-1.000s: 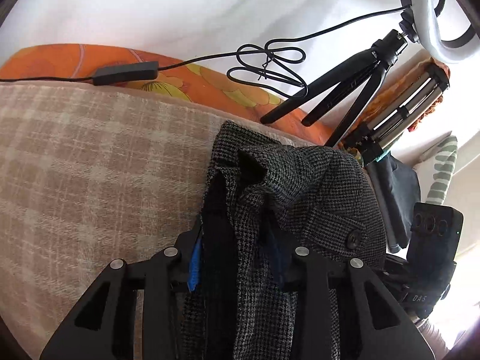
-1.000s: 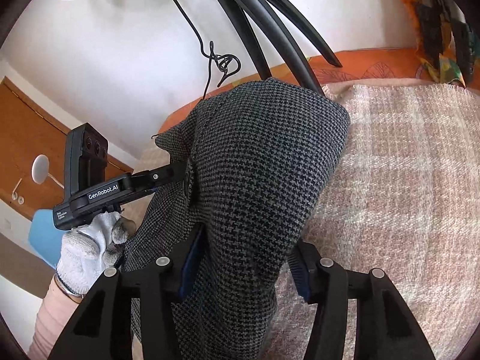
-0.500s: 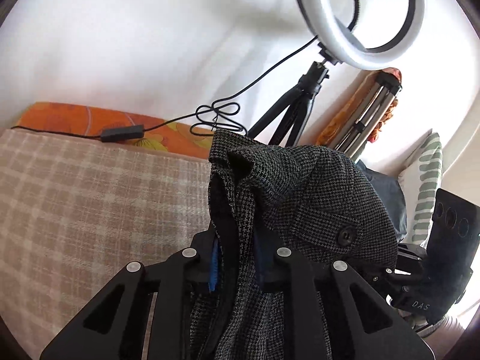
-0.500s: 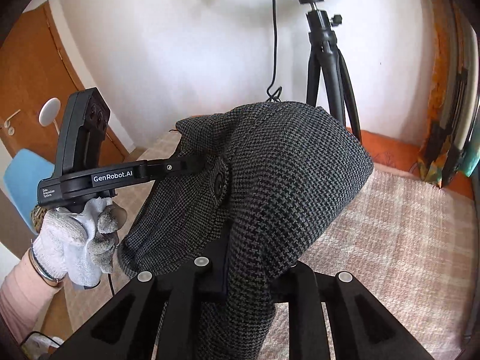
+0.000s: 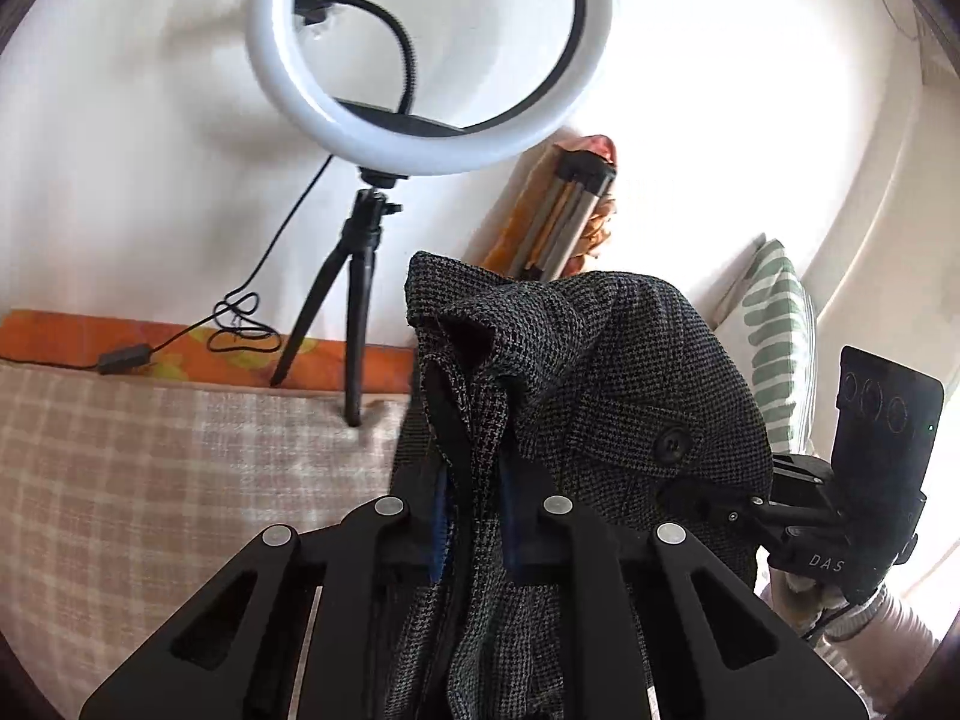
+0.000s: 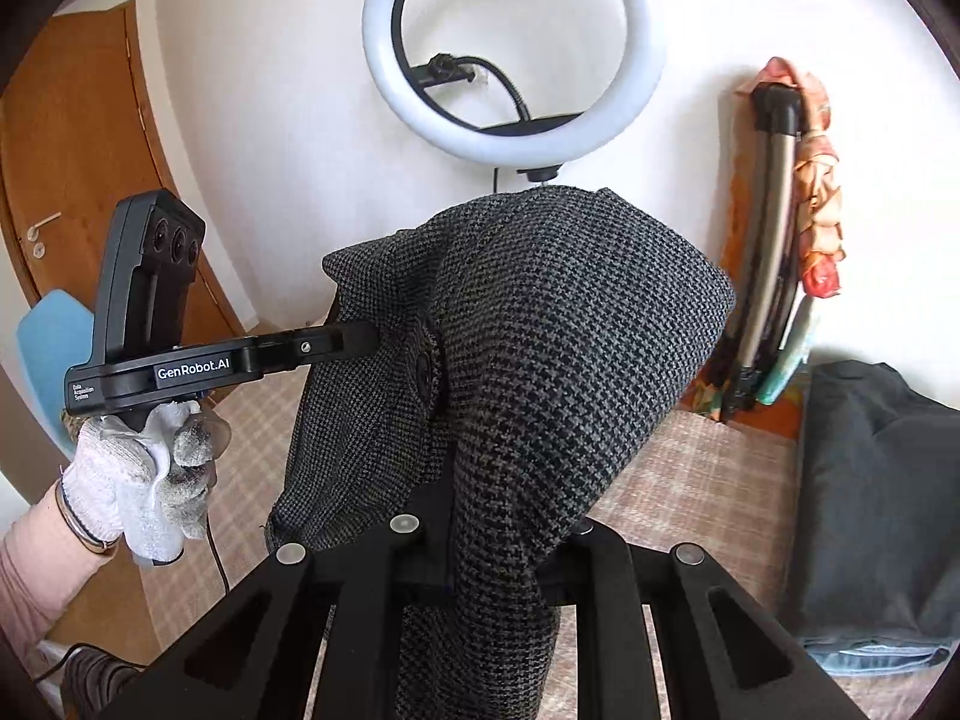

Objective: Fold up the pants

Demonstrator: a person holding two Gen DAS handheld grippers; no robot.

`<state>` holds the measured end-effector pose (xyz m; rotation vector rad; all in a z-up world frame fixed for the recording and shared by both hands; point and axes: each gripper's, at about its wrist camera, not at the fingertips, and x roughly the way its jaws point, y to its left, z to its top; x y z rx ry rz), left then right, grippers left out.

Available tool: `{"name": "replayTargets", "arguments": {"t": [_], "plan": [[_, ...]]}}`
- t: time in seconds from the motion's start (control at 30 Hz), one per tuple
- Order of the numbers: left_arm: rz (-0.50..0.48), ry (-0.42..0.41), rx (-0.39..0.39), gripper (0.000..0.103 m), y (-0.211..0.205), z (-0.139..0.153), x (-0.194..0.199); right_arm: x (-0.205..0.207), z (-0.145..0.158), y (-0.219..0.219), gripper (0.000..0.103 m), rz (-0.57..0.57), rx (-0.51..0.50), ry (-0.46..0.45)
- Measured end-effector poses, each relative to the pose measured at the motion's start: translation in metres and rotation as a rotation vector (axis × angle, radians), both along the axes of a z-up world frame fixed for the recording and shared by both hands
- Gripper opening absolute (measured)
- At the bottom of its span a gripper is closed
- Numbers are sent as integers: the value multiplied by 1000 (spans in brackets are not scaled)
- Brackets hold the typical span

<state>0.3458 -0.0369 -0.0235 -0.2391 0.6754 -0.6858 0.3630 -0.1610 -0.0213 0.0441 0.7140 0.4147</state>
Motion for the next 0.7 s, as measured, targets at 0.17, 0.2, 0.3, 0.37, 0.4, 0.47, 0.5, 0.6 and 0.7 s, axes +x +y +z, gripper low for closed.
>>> {"name": "replayTargets", "arguments": {"t": [0.17, 0.2, 0.3, 0.37, 0.4, 0.47, 0.5, 0.6, 0.7], "plan": [[-54, 0, -34, 12, -48, 5, 0, -14, 13, -49, 13, -64, -7, -14], [-64, -1, -36, 12, -59, 6, 1, -21, 18, -58, 13, -73, -13, -17], [-92, -10, -46, 12, -88, 12, 2, -31, 24, -81, 13, -96, -41, -28], [-105, -12, -63, 12, -106, 16, 3, -34, 31, -97, 13, -110, -61, -37], [-111, -14, -69, 12, -114, 17, 4, -32, 34, -103, 13, -117, -68, -42], [-122, -17, -80, 12, -131, 21, 7, -32, 40, -120, 13, -131, -82, -50], [-129, -22, -83, 12, -138, 22, 6, -32, 43, -127, 13, -135, -91, -54], [-147, -41, -86, 12, -165, 30, 11, -31, 52, -150, 13, -138, -135, -71], [-156, -52, -96, 12, -187, 35, 19, -25, 63, -178, 13, -143, -149, -80]]}}
